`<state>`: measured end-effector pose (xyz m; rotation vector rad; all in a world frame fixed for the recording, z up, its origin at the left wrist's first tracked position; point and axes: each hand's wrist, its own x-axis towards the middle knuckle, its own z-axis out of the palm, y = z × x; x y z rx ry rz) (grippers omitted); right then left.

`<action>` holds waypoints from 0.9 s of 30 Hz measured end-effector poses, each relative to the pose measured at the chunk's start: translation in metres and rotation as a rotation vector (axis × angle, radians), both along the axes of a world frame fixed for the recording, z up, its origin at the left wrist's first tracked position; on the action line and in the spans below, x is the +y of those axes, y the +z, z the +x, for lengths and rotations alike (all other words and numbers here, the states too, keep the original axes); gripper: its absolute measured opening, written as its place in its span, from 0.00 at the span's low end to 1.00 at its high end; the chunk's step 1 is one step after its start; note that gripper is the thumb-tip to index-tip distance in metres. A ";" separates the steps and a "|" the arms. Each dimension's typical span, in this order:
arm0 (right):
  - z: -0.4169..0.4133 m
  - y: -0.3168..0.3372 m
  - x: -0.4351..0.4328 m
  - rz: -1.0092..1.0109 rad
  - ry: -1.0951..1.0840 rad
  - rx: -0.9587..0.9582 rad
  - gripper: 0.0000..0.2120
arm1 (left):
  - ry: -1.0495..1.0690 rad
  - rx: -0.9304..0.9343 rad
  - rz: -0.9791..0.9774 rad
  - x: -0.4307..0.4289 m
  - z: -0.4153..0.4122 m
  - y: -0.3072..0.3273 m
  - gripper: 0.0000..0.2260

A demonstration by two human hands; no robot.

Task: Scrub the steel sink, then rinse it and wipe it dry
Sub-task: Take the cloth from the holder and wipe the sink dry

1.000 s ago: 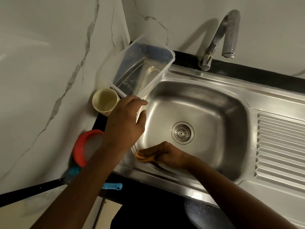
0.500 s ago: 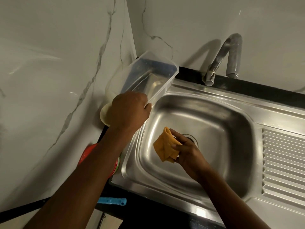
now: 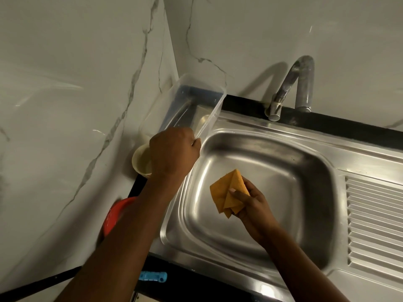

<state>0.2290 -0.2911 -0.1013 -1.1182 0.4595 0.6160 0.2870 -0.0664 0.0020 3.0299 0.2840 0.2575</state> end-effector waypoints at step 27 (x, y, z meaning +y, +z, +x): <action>0.080 -0.020 0.094 -0.097 -0.085 -0.104 0.23 | -0.231 -0.364 -0.211 0.015 -0.025 -0.011 0.14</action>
